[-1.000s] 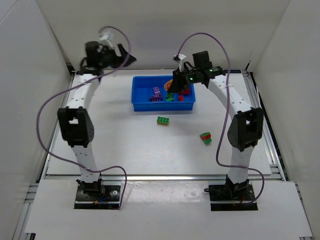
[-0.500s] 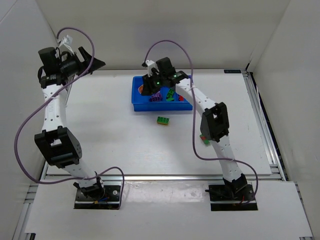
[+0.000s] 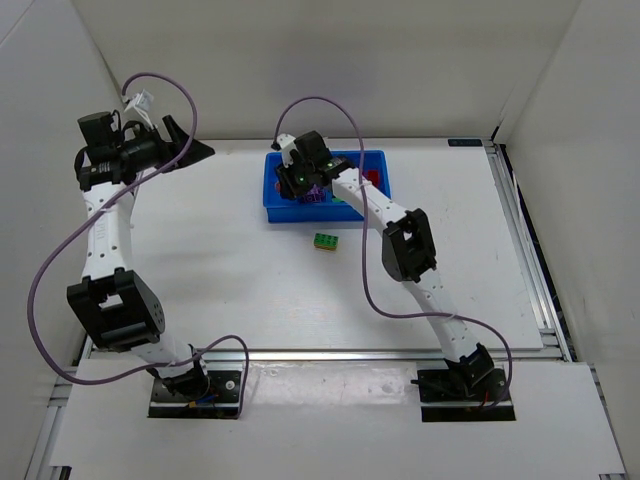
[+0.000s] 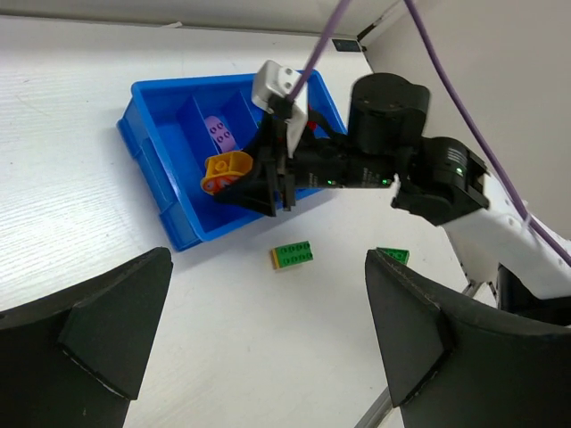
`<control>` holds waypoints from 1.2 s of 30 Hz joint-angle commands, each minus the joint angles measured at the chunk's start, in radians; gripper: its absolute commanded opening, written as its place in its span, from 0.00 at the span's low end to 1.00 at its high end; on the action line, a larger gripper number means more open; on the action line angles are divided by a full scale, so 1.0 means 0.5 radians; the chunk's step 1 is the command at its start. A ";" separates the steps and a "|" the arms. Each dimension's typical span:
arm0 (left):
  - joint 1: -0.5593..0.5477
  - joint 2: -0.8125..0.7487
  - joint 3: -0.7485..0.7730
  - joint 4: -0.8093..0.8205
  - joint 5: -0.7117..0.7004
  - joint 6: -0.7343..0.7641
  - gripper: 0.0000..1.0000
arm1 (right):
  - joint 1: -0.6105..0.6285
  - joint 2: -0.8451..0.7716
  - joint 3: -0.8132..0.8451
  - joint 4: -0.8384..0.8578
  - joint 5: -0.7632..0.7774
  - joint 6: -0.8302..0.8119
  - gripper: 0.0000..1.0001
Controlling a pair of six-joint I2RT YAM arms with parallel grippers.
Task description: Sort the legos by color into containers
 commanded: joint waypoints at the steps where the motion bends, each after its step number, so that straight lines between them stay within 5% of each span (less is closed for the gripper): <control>1: -0.005 -0.156 -0.061 -0.031 0.087 0.106 0.99 | -0.001 0.011 0.110 0.057 0.100 -0.079 0.34; 3: -0.005 -0.171 -0.083 -0.031 0.084 0.121 1.00 | 0.011 0.011 0.107 0.057 0.121 -0.101 0.56; 8: -0.030 -0.178 -0.126 -0.025 0.094 0.161 0.99 | 0.017 -0.084 0.052 0.097 0.042 -0.125 0.74; 14: -0.091 -0.239 -0.205 0.040 0.078 0.170 0.99 | 0.005 -0.405 -0.086 0.112 -0.044 -0.193 0.74; 20: -0.171 -0.279 -0.282 0.144 0.106 0.182 0.99 | -0.294 -1.221 -0.699 -0.181 -0.311 -0.230 0.68; 28: -0.471 -0.380 -0.343 0.104 -0.274 0.400 0.99 | -0.746 -2.338 -2.140 -0.593 -0.290 -0.531 0.64; 36: -0.701 -0.457 -0.444 0.113 -0.520 0.394 0.99 | -0.744 -3.326 -3.227 -0.192 -0.109 -0.221 0.66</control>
